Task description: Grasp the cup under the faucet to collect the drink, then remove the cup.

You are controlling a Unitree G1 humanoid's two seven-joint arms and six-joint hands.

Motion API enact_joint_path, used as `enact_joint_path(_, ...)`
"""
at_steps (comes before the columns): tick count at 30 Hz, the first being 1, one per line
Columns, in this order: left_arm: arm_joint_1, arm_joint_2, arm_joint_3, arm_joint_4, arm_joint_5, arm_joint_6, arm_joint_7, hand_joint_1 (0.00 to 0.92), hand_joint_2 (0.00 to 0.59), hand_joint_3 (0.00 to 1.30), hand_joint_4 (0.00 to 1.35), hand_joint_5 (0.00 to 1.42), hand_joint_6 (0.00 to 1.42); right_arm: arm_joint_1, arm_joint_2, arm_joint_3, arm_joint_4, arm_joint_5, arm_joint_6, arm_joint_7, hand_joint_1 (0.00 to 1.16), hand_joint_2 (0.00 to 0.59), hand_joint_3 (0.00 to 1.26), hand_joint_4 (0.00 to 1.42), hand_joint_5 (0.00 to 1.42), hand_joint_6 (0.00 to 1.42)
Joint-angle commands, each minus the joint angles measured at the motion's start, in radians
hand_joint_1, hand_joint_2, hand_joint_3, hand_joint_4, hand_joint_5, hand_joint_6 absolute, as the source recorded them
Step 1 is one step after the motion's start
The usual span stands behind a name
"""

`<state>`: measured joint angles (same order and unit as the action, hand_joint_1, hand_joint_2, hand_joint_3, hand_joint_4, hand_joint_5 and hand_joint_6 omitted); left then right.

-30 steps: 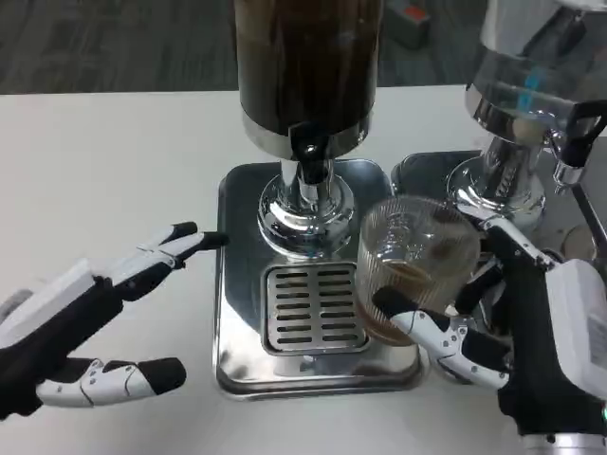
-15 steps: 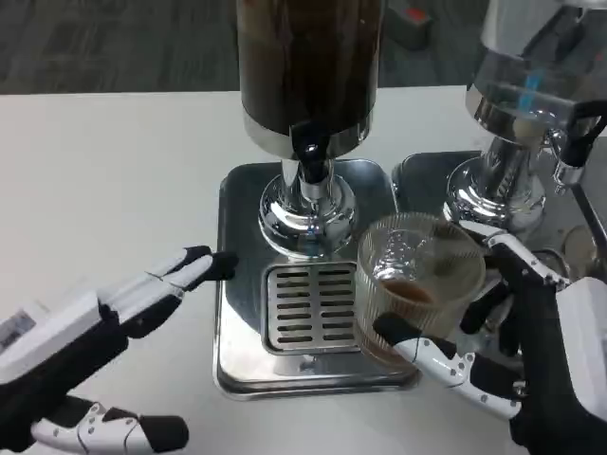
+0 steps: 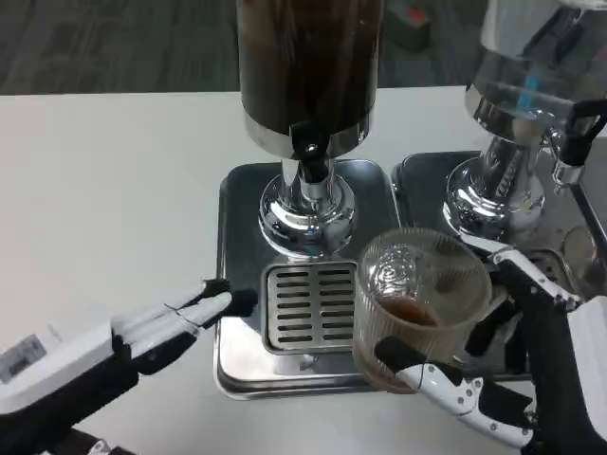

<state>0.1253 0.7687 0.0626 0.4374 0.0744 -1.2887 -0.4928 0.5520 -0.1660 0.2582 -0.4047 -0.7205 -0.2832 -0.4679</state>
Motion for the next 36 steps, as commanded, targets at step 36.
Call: enact_joint_path(36,0.002,0.02,-0.034,0.002,-0.02,0.003,0.011,0.0,0.074,0.02,0.0,0.0,0.15,0.02,0.034,-0.009,-0.025,-0.045,-0.076,-0.042,0.9,0.085,0.63,0.72,0.98,1.32)
